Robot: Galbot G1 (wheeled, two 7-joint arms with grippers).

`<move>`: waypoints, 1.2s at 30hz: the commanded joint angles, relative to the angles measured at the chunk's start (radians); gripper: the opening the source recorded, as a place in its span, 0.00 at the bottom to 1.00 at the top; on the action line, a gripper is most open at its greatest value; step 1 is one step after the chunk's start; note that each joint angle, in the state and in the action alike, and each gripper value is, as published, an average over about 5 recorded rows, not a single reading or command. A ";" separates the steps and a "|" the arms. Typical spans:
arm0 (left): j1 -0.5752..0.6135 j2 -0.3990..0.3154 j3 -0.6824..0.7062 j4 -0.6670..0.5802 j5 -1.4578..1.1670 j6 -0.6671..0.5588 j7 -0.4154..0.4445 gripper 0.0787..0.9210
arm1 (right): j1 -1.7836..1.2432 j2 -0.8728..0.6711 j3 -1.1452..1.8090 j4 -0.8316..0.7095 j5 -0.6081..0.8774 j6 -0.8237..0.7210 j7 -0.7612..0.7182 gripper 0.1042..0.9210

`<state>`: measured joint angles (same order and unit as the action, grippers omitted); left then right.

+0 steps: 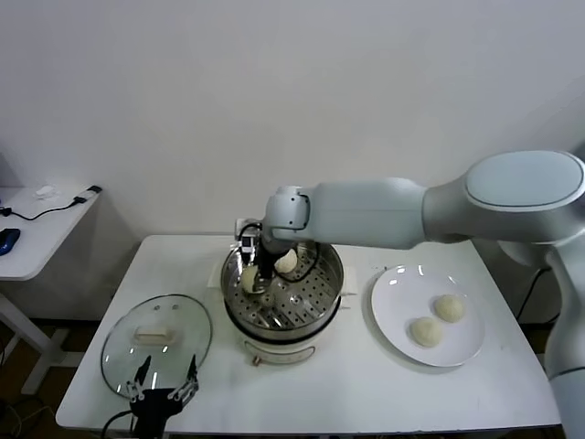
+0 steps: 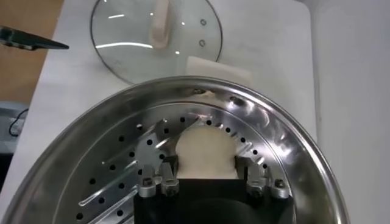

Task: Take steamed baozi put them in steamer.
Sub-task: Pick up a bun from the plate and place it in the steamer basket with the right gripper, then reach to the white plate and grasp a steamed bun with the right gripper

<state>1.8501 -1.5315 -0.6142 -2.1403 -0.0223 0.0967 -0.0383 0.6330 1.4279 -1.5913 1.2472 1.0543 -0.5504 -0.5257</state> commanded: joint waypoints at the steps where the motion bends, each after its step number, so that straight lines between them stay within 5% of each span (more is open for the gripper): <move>1: -0.002 -0.002 0.001 0.005 0.001 0.002 0.001 0.88 | -0.031 0.013 0.011 -0.014 -0.010 -0.008 0.011 0.66; 9: 0.002 -0.003 -0.001 0.000 0.001 0.003 0.000 0.88 | 0.070 -0.077 0.031 0.031 -0.113 0.110 -0.122 0.87; 21: -0.007 -0.005 -0.006 -0.003 0.004 0.010 0.005 0.88 | 0.409 -0.550 -0.153 0.110 -0.258 0.380 -0.523 0.88; 28: -0.011 -0.010 -0.019 -0.003 0.001 0.018 0.005 0.88 | 0.350 -0.795 -0.259 0.167 -0.452 0.414 -0.543 0.88; 36: -0.010 -0.020 -0.026 -0.003 0.002 0.022 0.005 0.88 | 0.167 -0.877 -0.229 0.198 -0.573 0.364 -0.482 0.88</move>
<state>1.8394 -1.5472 -0.6368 -2.1445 -0.0201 0.1172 -0.0335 0.8964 0.7586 -1.7716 1.4044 0.6556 -0.2058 -0.9759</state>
